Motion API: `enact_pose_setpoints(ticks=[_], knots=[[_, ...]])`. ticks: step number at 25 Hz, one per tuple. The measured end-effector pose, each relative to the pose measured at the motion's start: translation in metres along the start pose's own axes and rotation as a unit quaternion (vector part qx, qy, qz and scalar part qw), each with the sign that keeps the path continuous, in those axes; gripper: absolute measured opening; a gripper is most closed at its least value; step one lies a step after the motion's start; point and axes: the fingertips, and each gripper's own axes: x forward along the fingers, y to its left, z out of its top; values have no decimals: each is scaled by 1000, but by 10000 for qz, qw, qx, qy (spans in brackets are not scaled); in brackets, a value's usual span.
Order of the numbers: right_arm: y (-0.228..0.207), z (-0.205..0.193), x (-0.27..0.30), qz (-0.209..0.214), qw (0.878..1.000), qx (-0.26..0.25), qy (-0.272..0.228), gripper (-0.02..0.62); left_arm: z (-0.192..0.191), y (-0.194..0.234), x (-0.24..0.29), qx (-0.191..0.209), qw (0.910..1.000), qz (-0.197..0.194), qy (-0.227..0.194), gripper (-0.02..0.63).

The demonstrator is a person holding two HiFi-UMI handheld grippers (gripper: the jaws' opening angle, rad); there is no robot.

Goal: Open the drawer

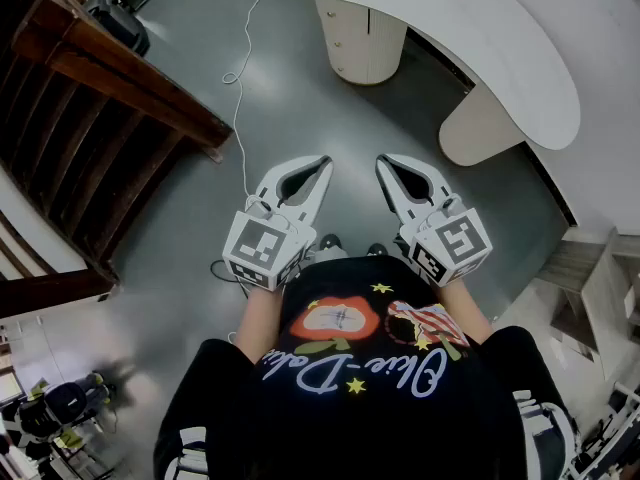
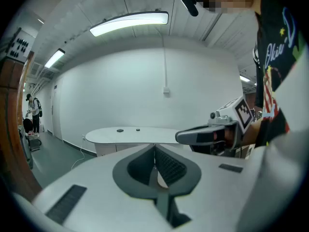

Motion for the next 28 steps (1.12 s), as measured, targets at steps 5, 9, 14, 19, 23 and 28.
enact_pose_setpoints(ticks=[5,9,14,19,23,28], knots=[[3,-1,-7,38,10000,41,-29,0,-1,-8,-4,-17,10000,15,21,5],[0,-1,-11,59,9997,183,-167,0,-3,-9,-5,-83,9999,97,29,5],[-6,-4,-29,112,9993,277,-224,0,-6,-21,0,-144,9997,178,60,5],[-15,-13,-51,157,9991,358,-149,0,-8,-40,4,-201,9993,288,89,5],[-14,-19,-59,307,9990,316,-106,0,-13,-51,-2,-240,9987,440,94,5],[-12,-23,-69,369,9987,313,-157,0,-18,-62,-5,-203,9984,510,142,5]])
